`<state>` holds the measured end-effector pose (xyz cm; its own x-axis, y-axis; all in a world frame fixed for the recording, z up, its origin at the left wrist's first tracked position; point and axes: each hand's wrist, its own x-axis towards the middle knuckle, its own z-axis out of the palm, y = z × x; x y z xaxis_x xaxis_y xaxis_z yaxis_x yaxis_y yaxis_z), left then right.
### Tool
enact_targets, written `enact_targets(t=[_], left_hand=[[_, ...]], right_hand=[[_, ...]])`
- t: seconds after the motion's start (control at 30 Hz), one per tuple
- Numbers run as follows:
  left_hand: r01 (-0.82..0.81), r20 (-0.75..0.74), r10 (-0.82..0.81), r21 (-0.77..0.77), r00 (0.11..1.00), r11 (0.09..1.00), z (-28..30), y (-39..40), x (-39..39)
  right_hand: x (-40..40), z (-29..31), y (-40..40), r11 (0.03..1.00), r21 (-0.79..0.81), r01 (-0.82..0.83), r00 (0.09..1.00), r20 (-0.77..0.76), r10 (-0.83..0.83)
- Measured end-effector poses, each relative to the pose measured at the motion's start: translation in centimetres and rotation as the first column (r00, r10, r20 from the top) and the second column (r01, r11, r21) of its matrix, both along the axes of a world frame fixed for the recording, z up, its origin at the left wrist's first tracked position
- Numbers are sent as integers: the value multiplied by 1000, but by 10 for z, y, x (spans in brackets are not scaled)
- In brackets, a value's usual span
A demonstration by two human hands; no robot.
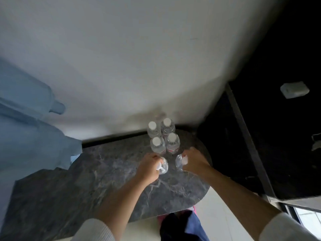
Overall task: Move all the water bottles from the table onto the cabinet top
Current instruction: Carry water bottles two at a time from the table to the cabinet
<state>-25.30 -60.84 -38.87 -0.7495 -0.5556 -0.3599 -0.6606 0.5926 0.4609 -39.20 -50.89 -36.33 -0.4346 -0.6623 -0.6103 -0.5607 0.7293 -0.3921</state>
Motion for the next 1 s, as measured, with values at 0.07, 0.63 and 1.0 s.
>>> enact_targets(t=[0.07,0.63,1.0], left_hand=[[-4,8,4,-11,1000,1000,-11,-3,-6],[-140,-106,142,33,984,990,-56,-13,-16],[-205,-127,210,52,969,977,-52,-10,-10]], right_hand=[[-3,-8,-4,999,3,-33,999,12,32],[-8,-42,-37,995,-26,-97,995,6,97],[1,-39,-35,987,-31,-158,987,-38,157]])
